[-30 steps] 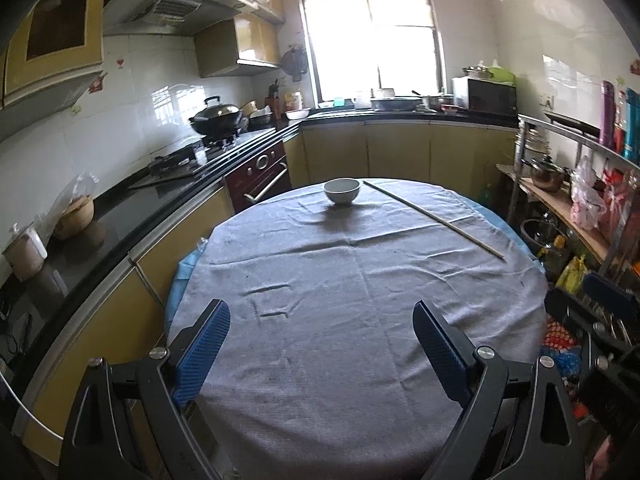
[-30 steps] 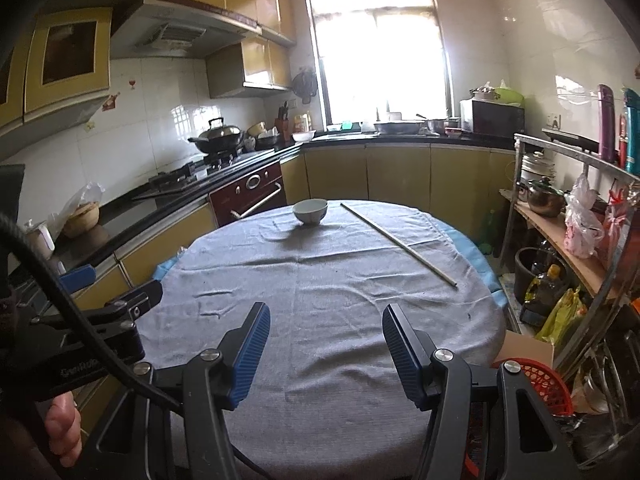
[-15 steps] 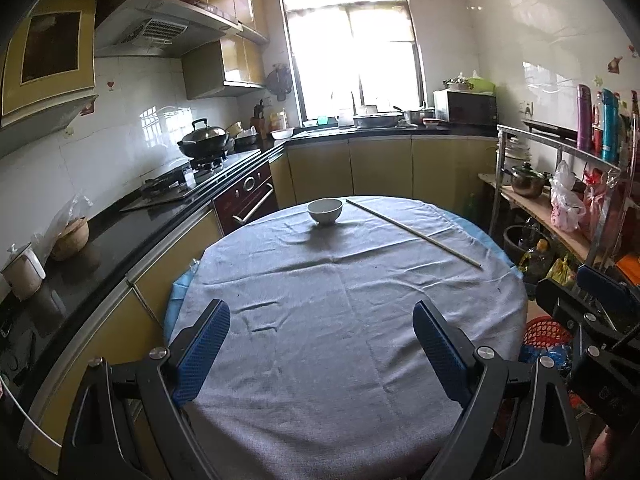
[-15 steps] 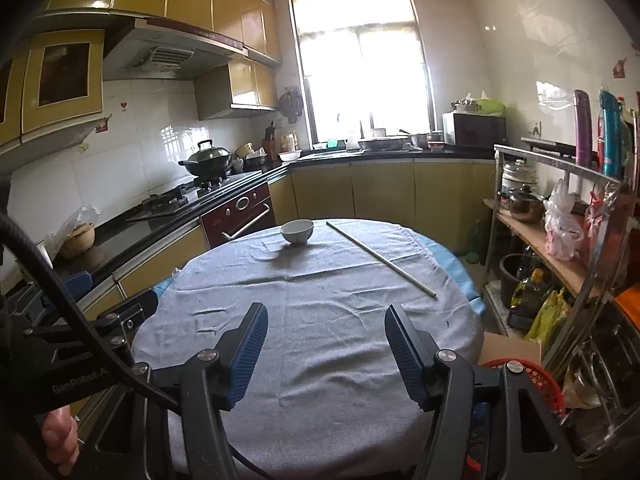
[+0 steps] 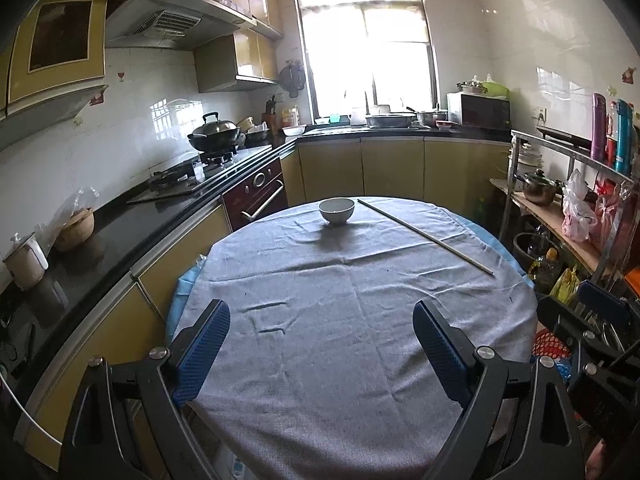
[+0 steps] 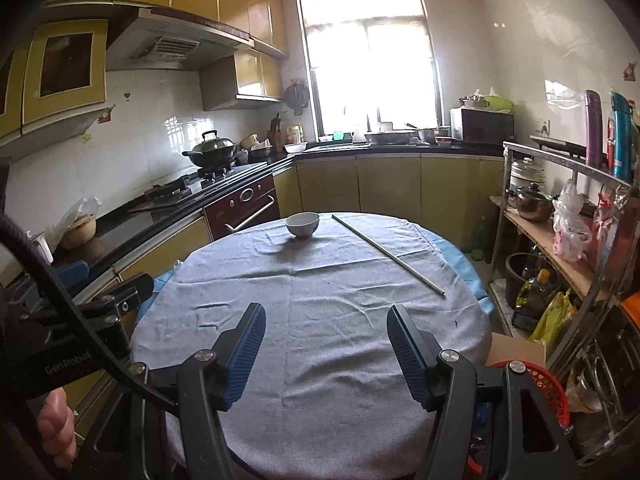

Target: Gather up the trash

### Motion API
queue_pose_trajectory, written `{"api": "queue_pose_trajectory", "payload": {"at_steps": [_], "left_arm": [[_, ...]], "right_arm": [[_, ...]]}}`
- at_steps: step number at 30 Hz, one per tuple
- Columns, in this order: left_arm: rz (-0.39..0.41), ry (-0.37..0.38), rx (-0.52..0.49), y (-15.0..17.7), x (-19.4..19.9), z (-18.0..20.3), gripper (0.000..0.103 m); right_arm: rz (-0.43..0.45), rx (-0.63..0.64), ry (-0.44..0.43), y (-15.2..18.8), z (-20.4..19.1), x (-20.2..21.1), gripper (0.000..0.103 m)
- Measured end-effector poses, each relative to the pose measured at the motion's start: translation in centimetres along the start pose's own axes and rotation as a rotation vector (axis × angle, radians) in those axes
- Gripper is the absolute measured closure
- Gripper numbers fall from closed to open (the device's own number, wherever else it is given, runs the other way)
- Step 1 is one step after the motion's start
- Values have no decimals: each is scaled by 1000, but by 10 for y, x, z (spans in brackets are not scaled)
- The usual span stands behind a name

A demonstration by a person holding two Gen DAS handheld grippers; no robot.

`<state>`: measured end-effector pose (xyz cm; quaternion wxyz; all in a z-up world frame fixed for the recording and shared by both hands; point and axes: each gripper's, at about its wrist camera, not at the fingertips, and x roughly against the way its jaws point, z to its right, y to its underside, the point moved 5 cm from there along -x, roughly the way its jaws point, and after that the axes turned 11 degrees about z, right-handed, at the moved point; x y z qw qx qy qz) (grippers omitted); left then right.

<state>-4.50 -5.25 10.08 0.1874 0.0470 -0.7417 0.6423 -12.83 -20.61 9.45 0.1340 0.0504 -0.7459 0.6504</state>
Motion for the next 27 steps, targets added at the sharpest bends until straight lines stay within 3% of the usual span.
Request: {"api": "queue_pose_trajectory", "payload": {"at_steps": [15,27], "left_arm": [[-12,11,-8,4,-10,0,10],[-93,-14,20,21,-63,-20,10]], "right_arm": [[-9,-1,2,0,-4,-8,36],[-97,1,-7,13,-11,-61,36]]}}
